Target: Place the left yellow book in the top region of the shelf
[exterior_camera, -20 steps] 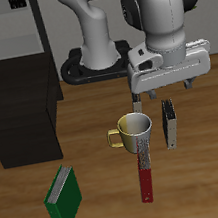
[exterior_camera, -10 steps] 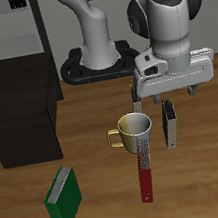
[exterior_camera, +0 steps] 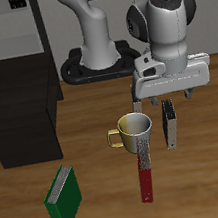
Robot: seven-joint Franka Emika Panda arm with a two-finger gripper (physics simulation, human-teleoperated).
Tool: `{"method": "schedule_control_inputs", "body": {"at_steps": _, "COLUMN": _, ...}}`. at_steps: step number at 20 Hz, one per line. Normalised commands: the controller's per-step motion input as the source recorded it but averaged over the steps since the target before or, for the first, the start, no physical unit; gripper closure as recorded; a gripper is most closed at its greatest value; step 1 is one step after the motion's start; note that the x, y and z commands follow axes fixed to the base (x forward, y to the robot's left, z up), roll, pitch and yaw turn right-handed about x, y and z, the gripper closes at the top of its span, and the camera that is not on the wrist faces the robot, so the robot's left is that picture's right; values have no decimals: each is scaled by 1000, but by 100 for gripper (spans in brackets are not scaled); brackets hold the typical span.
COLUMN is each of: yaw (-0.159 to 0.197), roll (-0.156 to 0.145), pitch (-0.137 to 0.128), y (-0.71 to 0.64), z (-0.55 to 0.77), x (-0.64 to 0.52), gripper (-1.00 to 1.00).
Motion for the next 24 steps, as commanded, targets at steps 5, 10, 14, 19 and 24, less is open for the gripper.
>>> {"method": "schedule_control_inputs", "body": {"at_steps": 5, "yaw": 48, "roll": 9, "pitch": -50, "y": 143, "z": -204, "x": -100, "gripper": -100}}
{"method": "schedule_control_inputs", "body": {"at_steps": 10, "yaw": 9, "roll": -7, "pitch": -25, "y": 34, "z": -160, "x": -57, "gripper": -100}}
{"method": "schedule_control_inputs", "body": {"at_steps": 14, "yaw": 4, "roll": -11, "pitch": 0, "y": -87, "z": -182, "x": -69, "gripper": -100}}
{"method": "schedule_control_inputs", "body": {"at_steps": 19, "yaw": 0, "roll": -4, "pitch": 17, "y": -16, "z": -150, "x": -34, "gripper": -100}}
{"method": "schedule_control_inputs", "body": {"at_steps": 24, "yaw": 0, "roll": 1, "pitch": 30, "y": 0, "z": -186, "x": -14, "gripper": -100}}
